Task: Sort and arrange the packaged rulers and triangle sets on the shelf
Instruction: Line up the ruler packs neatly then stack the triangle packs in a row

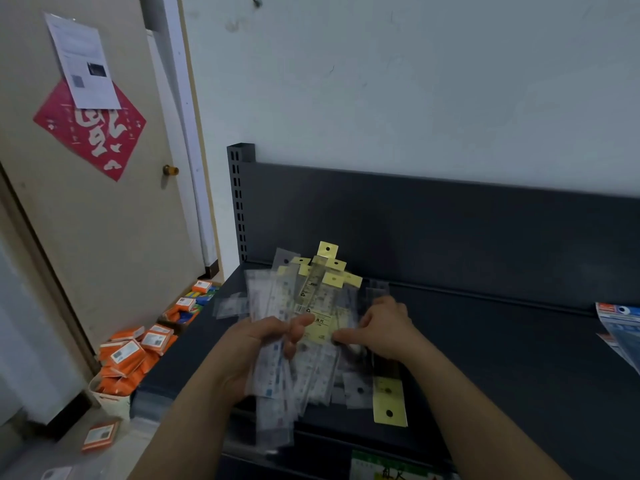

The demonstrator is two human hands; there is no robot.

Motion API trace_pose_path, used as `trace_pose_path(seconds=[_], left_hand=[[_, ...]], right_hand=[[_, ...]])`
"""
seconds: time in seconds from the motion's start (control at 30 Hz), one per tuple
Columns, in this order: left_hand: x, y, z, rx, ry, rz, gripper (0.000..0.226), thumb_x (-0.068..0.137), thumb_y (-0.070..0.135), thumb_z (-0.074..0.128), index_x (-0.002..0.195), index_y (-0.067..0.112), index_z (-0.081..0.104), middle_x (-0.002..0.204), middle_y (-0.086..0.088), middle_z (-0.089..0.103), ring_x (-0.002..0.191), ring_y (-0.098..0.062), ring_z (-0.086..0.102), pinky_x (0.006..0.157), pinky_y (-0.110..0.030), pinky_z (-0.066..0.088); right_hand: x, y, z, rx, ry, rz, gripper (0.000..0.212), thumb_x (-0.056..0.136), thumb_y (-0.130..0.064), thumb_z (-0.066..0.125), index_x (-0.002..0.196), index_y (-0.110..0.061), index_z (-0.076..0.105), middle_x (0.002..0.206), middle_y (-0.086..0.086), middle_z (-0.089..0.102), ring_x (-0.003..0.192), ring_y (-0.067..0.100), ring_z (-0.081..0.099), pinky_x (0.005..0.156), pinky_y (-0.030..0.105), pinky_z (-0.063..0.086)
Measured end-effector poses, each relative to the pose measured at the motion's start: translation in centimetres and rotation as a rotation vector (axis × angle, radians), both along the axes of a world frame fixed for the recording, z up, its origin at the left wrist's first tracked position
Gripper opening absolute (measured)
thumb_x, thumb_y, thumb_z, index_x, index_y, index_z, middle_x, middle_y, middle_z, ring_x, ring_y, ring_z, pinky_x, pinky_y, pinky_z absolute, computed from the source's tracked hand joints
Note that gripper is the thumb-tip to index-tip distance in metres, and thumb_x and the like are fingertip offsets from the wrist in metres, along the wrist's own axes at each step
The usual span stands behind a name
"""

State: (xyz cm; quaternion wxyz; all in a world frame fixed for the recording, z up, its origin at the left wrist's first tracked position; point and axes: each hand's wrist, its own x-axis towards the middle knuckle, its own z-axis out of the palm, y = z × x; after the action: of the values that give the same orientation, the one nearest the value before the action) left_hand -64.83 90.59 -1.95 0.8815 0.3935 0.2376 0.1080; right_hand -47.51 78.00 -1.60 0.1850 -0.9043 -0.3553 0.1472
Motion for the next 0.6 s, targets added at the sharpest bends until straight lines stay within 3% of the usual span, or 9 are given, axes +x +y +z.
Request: trace_pose_path(seconds=[0.07,0.13,0.17,0.23,0.37,0.43,0.5,0.6], left_hand=[[0.2,0.0,-0.3,-0.016,-0.003,0.020,0.042,0.083,-0.005,0.051,0.125,-0.009,0.054,0.085,-0.013,0.073,0.056,-0.012,0.066,0.047,-0.020,0.054],[0.3,0.0,-0.3,-0.013,-0.002,0.030,0.044,0.079,-0.004,0.054,0.123,-0.009,0.055,0.098,-0.016,0.072,0.060,-0.012,0.067,0.048,-0.021,0.054],[0.4,0.1,-0.3,-0.005,-0.003,0.036,0.046,0.076,-0.003,0.056,0.122,-0.008,0.056,0.105,-0.017,0.071,0.062,-0.013,0.067,0.049,-0.021,0.055],[0.5,0.1,-0.1,0.007,-0.002,0.048,0.048,0.072,0.000,0.059,0.120,-0.006,0.057,0.107,-0.017,0.071,0.064,-0.013,0.067,0.050,-0.022,0.055],[1.1,-0.3,0.7,-0.007,0.013,0.038,0.038,0.073,0.014,0.063,0.105,-0.006,0.065,0.090,-0.014,0.070,0.060,-0.014,0.066,0.049,-0.022,0.054],[1.5,-0.4,1.1,-0.018,0.020,-0.002,0.041,0.078,0.026,0.063,0.105,-0.005,0.066,0.088,-0.013,0.069,0.061,-0.015,0.066,0.049,-0.023,0.054],[1.9,-0.4,1.5,-0.037,0.024,-0.049,0.050,0.084,0.040,0.058,0.105,-0.005,0.065,0.089,-0.014,0.069,0.063,-0.018,0.066,0.050,-0.024,0.054],[2.5,-0.6,1.8,-0.019,0.037,-0.114,0.064,0.088,0.055,0.050,0.109,-0.004,0.066,0.087,-0.018,0.068,0.065,-0.024,0.066,0.055,-0.030,0.055]], right_hand=[[0.5,-0.1,-0.3,0.130,0.094,-0.047,0.045,0.071,-0.056,0.074,0.062,-0.013,0.061,0.104,0.003,0.055,0.120,0.024,0.043,0.094,0.034,0.042],[1.0,-0.5,-0.4,0.284,0.220,-0.092,0.048,0.079,-0.038,0.073,0.048,-0.012,0.047,0.069,0.009,0.060,0.098,0.033,0.061,0.081,0.037,0.050],[1.2,-0.7,-0.2,0.371,0.280,-0.135,0.045,0.084,-0.031,0.069,0.051,-0.010,0.047,0.065,0.012,0.060,0.084,0.034,0.064,0.073,0.036,0.051],[1.5,-1.4,0.4,0.528,0.385,-0.215,0.035,0.093,-0.027,0.059,0.064,-0.008,0.057,0.068,0.009,0.059,0.066,0.023,0.057,0.061,0.030,0.045],[2.6,-3.4,2.4,0.671,0.634,-0.151,0.025,0.100,-0.020,0.045,0.093,-0.005,0.063,0.081,0.011,0.063,0.069,0.021,0.063,0.063,0.032,0.052],[2.9,-4.8,3.3,0.643,0.736,0.016,0.025,0.100,-0.017,0.044,0.104,-0.003,0.064,0.080,0.010,0.060,0.063,0.018,0.058,0.061,0.029,0.052],[3.2,-6.0,3.9,0.570,0.710,0.146,0.023,0.098,-0.015,0.048,0.107,-0.008,0.068,0.079,0.009,0.056,0.061,0.015,0.049,0.058,0.025,0.048],[3.1,-6.9,4.3,0.514,0.696,0.236,0.019,0.092,-0.008,0.056,0.105,-0.007,0.070,0.080,0.005,0.065,0.063,0.013,0.056,0.059,0.020,0.047]])
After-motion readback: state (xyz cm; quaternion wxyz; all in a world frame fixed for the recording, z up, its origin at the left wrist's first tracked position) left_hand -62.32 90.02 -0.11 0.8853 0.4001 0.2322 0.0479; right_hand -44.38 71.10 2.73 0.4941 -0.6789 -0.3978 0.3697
